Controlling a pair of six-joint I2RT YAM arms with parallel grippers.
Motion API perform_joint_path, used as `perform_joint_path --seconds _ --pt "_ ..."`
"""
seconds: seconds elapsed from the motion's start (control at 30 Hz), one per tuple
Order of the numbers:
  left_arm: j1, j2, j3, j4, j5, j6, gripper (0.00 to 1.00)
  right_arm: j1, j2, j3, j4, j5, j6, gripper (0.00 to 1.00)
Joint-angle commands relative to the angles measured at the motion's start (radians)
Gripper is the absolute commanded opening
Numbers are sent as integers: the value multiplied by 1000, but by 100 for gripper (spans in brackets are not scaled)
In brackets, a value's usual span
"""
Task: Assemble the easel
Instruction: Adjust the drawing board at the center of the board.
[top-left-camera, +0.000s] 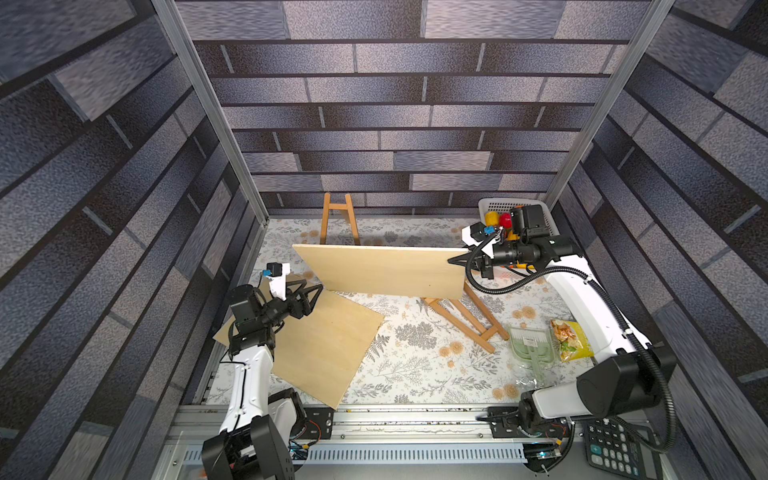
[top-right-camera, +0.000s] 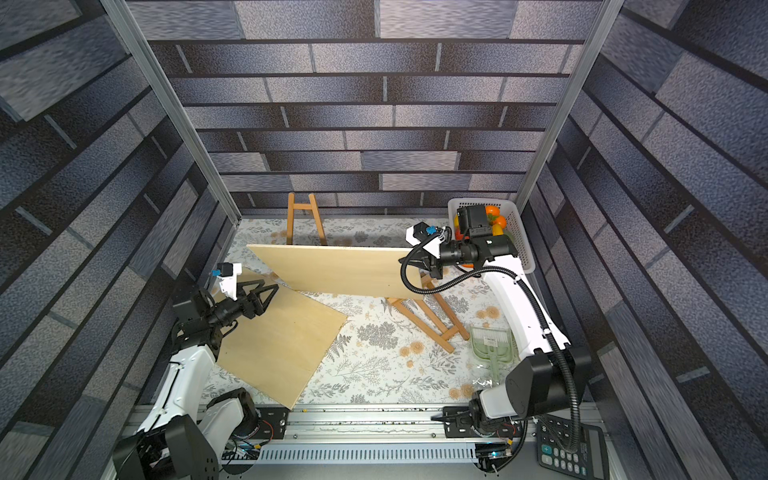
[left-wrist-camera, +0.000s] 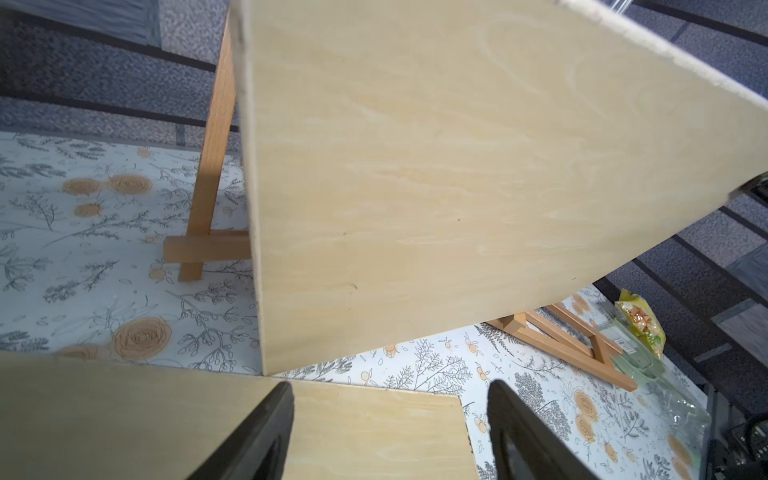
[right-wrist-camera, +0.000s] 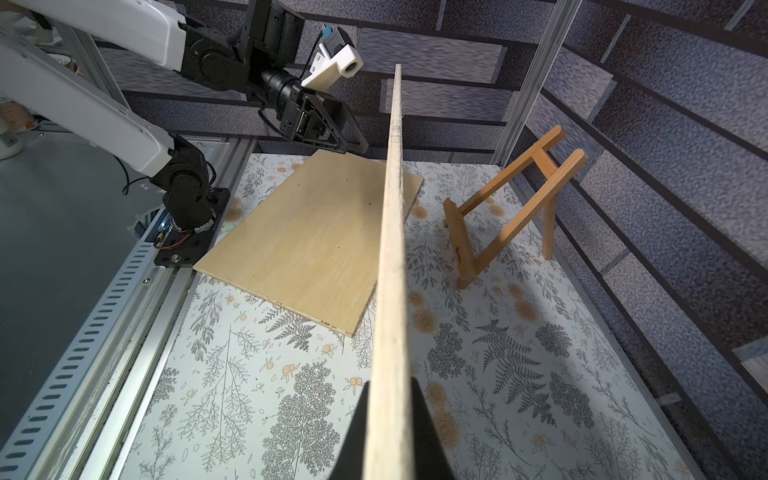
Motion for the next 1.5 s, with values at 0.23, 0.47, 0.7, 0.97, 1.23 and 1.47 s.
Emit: perform_joint_path --seconds 0.23,0.47,0.7,0.97,1.23,1.47 --pt "-17 85 286 -248 -6 348 65 16 -32 -14 -212 32 -28 0" --pt "-354 26 710 -1113 -651 876 63 16 -41 -25 -218 59 -33 0" --pt "-511 177 1024 -1462 -806 1017 62 25 -81 -61 -249 95 -91 0" --pt "-646 375 1233 -1576 -915 1103 67 38 -119 -63 -259 109 -111 0" --pt "-719 508 1312 -1620 -922 1092 48 51 -121 -103 -233 89 -106 0" --pt "-766 586 1379 -1682 -961 1062 0 50 -106 -142 -161 42 -88 0"
